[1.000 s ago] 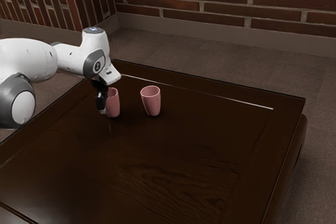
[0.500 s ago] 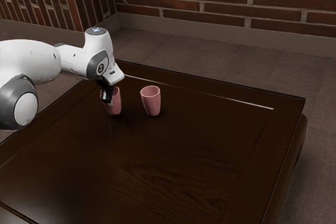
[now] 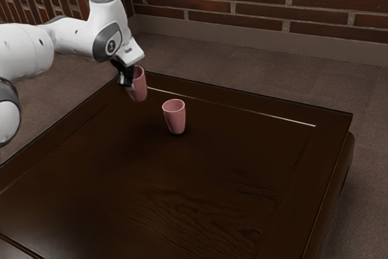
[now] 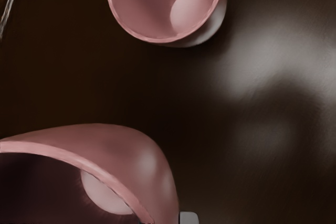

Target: Place the left cup onto the right cup

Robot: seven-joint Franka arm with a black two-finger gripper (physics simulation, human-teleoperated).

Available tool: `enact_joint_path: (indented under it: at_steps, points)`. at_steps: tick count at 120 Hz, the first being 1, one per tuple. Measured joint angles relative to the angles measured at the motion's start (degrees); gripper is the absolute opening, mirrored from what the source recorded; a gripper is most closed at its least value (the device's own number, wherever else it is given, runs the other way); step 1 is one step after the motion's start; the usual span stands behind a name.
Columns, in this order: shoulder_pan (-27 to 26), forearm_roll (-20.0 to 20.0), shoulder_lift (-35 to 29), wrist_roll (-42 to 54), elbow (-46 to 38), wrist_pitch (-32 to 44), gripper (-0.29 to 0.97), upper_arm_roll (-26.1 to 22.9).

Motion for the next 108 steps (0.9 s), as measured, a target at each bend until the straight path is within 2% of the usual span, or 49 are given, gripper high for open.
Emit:
enact_joint_path:
  at_steps: [26,69,108]
  points:
    - [-3.16,0.02,-0.15,-0.61,2.25,-1.26,-0.08,0.27]
    - [-8.05,-0.01,5.98,-1.31,10.02,-1.58,-0.08,1.11]
    - [-8.28,-0.09,9.64,-1.69,11.52,-1.69,-0.08,1.31]
